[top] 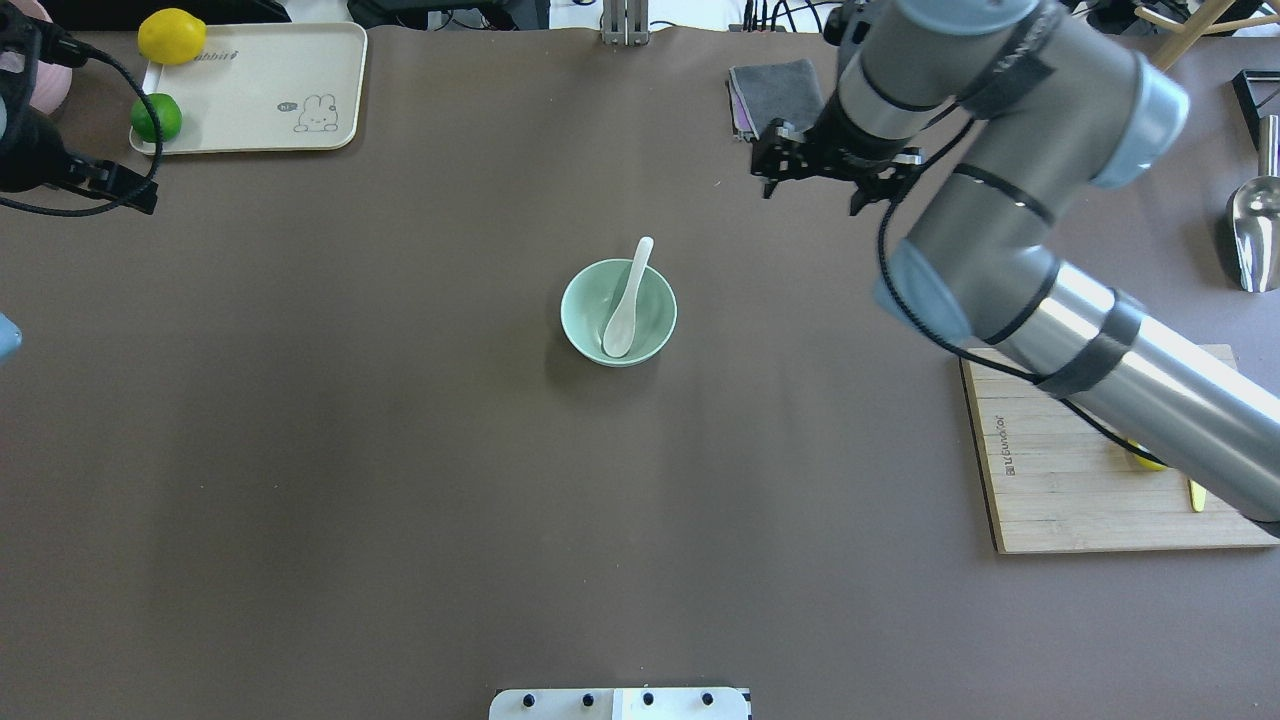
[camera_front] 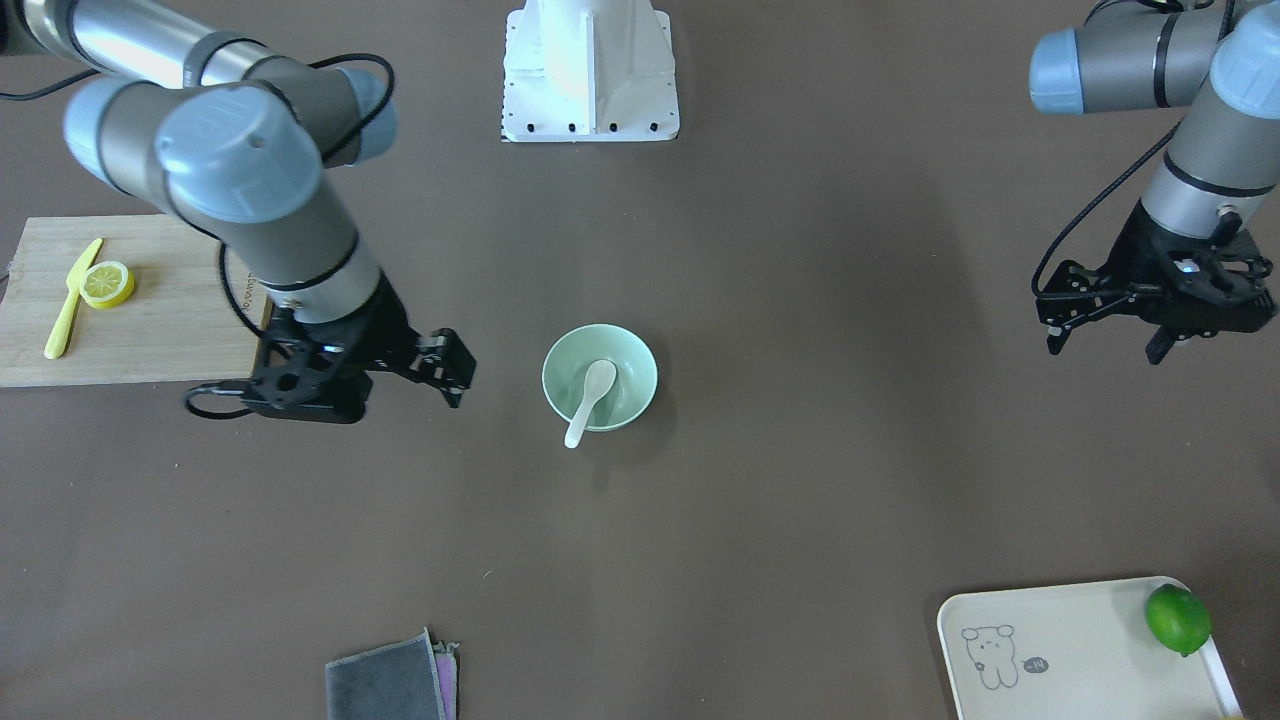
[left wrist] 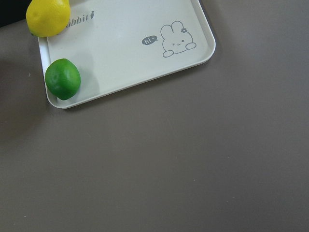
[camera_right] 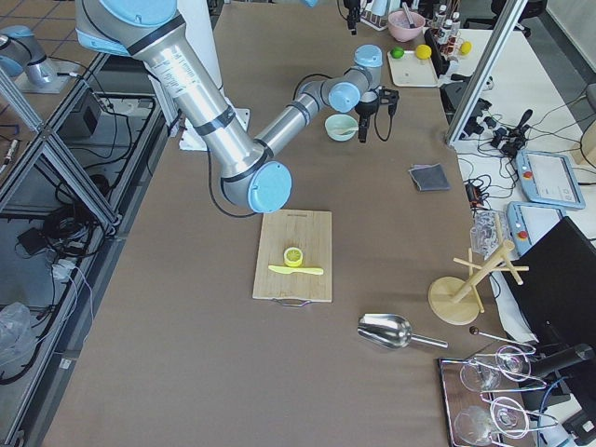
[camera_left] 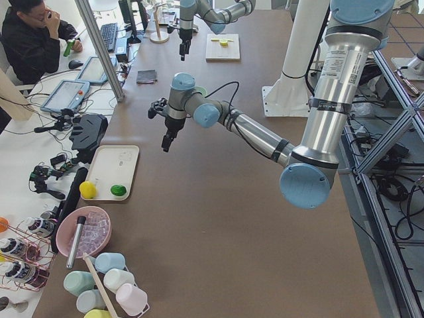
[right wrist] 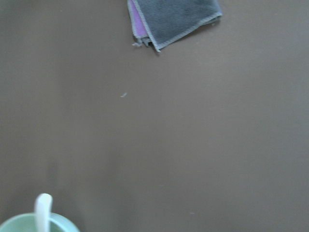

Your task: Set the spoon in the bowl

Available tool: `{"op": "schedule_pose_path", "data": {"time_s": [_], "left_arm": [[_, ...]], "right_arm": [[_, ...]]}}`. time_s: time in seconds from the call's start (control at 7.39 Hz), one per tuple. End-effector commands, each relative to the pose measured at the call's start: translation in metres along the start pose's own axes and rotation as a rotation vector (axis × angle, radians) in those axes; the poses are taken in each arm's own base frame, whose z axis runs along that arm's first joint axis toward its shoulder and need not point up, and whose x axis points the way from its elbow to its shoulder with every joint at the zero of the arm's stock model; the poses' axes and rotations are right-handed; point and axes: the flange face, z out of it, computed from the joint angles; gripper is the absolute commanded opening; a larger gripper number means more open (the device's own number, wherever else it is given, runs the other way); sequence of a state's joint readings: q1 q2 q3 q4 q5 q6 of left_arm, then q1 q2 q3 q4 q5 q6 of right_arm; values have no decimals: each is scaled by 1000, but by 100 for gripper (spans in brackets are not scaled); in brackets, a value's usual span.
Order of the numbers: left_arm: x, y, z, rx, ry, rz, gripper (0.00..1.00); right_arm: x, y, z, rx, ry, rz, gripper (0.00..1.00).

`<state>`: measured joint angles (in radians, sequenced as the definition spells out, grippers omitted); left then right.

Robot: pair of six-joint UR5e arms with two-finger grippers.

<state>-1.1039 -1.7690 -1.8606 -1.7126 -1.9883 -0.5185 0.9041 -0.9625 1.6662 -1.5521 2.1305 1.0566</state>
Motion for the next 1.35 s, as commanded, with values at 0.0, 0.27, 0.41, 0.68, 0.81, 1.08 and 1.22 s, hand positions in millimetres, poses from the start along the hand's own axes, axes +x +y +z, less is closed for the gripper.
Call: {"op": "schedule_pose_path", "data": {"time_s": [0.0,0.27,0.41,0.68,0.81,1.08,1.22], "left_arm": [[-79,-2,-10,-41,42,-142,98],[-149,14,-20,-75,88,-67,98],[-176,24,-16,-90,99,-70,98],[-206,55,-1,-128,109,-49,98],[-211,59,-2,-128,107,-38,98],[-239,75,-11,-120,90,-88,98],[-245,87,-7,-132,86,-100,98]], "right_arm": [[174,-21,-40,-63,10,-151,100],[325,-39,-68,-71,26,-182,100],[398,-46,-76,-69,53,-178,100],[526,-56,-82,-91,83,-217,100],[573,-49,-83,-106,79,-235,100],[596,-29,-85,-106,96,-193,100],[599,-28,-85,-105,99,-189,100]]}}
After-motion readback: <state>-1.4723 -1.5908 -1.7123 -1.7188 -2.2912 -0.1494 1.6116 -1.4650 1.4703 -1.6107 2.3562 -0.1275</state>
